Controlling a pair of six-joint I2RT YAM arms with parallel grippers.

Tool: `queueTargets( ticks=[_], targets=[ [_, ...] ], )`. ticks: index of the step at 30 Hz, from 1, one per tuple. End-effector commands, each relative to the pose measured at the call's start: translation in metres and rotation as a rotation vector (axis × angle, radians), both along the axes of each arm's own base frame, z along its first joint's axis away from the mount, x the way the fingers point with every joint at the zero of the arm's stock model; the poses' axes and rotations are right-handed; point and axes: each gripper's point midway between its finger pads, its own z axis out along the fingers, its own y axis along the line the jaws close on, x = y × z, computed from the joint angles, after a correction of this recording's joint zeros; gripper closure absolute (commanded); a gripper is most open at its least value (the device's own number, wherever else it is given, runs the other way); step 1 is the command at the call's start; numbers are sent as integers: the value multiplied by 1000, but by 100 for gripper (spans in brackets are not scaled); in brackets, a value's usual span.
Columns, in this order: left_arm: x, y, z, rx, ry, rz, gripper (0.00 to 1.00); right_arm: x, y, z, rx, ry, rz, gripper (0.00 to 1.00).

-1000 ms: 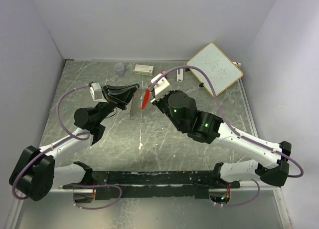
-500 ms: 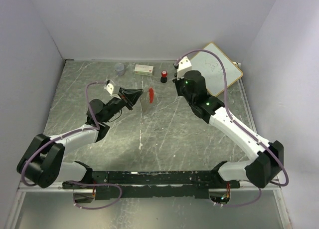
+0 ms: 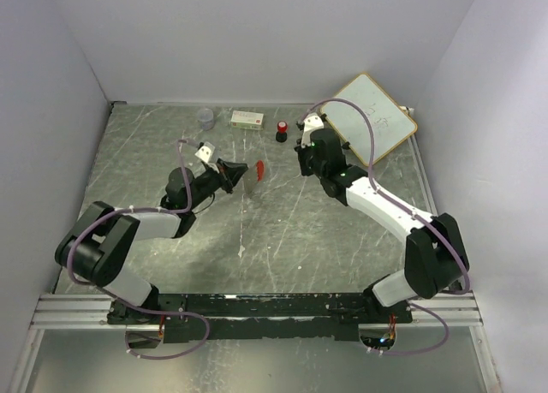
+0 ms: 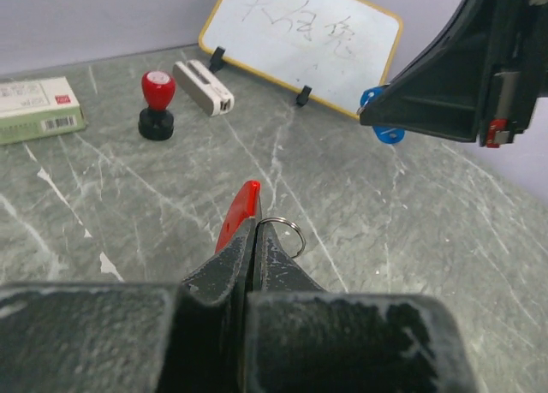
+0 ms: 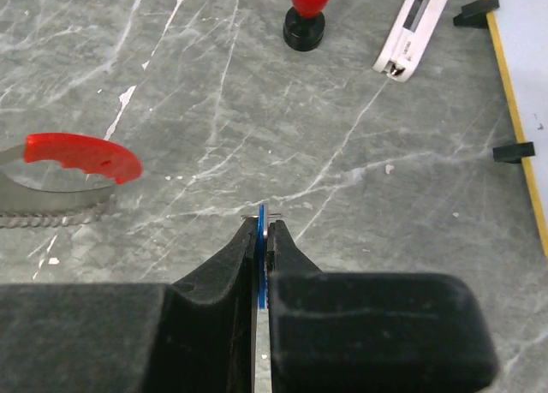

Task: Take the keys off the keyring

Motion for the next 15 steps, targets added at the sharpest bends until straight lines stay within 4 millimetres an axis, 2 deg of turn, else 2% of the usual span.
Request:
queueTargets(
  ticks=[1,4,7,15],
  targets=[
    [17,7,0,-7,-31,51,93,4,7,-11,45,8,8,100],
    [27,12,-15,-5,11,72,93,7,7,-23,36,29,0,100],
    [37,18,-31,1,55,96,93,2,4,-48,14,79,-5,100],
    [59,36,-65,49,159,191,93,6,2,-84,0,153,-19,100]
  ],
)
